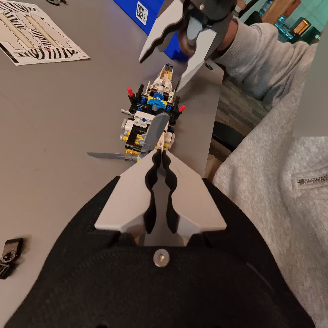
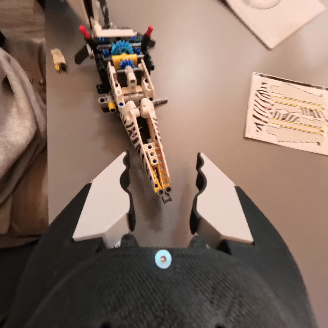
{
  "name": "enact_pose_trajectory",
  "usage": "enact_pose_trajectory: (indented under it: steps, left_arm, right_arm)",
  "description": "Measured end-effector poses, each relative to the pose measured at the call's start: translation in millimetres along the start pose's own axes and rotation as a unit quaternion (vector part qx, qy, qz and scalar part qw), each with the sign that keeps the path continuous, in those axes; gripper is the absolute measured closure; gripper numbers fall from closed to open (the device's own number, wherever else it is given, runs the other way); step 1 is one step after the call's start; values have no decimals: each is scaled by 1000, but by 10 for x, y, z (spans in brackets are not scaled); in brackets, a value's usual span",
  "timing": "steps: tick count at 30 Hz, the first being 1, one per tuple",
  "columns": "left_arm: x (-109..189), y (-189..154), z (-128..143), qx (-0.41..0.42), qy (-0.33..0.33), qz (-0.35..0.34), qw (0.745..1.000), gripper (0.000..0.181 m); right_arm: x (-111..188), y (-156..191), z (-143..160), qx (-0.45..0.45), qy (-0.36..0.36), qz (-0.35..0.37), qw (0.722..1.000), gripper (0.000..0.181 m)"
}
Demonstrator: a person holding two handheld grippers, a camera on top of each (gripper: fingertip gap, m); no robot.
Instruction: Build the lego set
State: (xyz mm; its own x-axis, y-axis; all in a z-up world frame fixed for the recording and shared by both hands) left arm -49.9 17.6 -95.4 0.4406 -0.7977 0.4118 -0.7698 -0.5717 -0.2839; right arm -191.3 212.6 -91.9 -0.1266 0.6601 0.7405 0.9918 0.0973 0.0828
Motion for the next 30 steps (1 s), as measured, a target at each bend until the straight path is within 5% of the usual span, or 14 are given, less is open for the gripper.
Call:
enact_pose_trajectory:
  steps: [5, 12, 23, 30]
  left_arm:
    - [9, 40, 15, 7, -15, 5, 1000, 181]
    - [13, 51, 17, 8, -22, 7, 1000, 181]
    - [7, 56, 21, 12, -21, 10, 1000, 181]
    - [-9, 45, 25, 9, -15, 13, 1000, 181]
  right_arm:
    - [253, 228, -317, 24, -88, 2, 996, 120]
    - [23, 652, -567, 134, -83, 32, 987, 161]
    - [-155, 570, -459, 13, -61, -18, 998, 165]
    - [-276, 586, -454, 52, -10, 4, 999, 166]
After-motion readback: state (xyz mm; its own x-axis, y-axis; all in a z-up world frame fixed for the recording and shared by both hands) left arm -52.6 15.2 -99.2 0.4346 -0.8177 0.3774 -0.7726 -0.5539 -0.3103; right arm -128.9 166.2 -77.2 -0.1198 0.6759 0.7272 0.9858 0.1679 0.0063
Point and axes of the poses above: each gripper's, where its closed fingertips meet, x back along the fingers, z out of its underside, y = z × x across the jaws, the point moved 6 cm from there along x, back along the fingers, and after that the axes turned 9 degrees about -x, right-handed, at the moved point
